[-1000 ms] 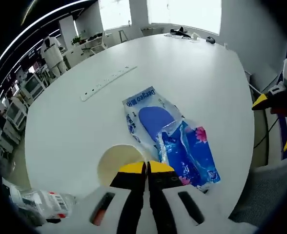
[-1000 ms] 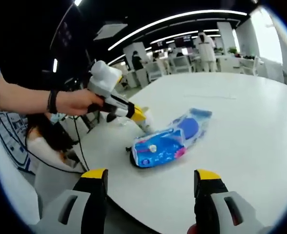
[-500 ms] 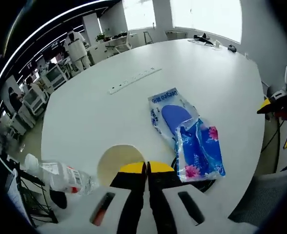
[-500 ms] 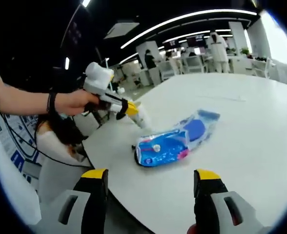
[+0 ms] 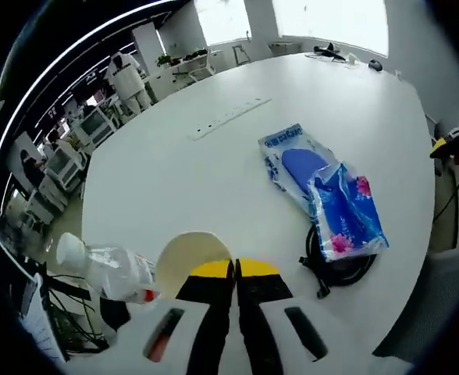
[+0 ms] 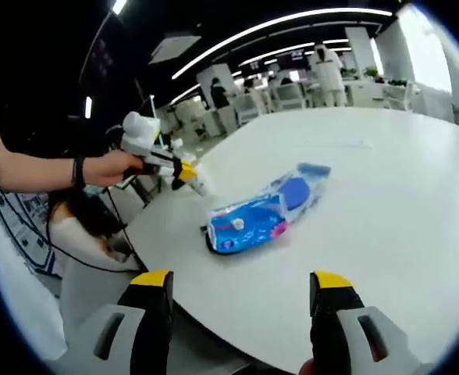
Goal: Arrange the tabletop items into an orderly group along one side of the table until the central work area is clear of visible clutter.
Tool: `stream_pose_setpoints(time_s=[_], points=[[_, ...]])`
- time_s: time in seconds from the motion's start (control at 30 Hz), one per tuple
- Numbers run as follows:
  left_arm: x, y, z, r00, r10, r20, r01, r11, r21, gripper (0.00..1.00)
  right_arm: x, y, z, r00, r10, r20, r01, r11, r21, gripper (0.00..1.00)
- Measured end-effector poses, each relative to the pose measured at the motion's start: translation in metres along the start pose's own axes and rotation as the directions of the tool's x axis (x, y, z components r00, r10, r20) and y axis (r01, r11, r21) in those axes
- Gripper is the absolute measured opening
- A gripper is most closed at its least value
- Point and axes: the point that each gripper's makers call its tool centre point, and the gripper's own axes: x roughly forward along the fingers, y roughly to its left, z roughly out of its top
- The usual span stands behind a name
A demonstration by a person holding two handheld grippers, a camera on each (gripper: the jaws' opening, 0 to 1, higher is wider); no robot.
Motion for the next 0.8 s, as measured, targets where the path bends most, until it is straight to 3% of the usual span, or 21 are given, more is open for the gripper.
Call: stream_pose_setpoints(time_s=[0.13, 0.5, 0.8], points=[[0.013, 0.011, -0.005, 0.999, 0.017, -0.033, -0.015, 0.999, 0.048, 0.0, 0.0, 0.001, -0.001, 1.0, -0.017, -0.001, 0.017, 1.0, 0.013, 0.72], [0.028, 0.017, -0.017, 0.999, -0.021, -0.049, 0.021, 1.0, -0.003, 0.0, -0.001, 0.008, -0.008, 0.999, -0.036, -0.031, 0.036, 0.999, 0.007, 0.72], [0.031, 0.018, -0.011, 0.999, -0.027, -0.03, 0.027, 1.0, -0.013, 0.0, -0.003, 0.01, -0.008, 0.999, -0.034, -0.038, 0.034, 0.999, -0.006, 0.72]])
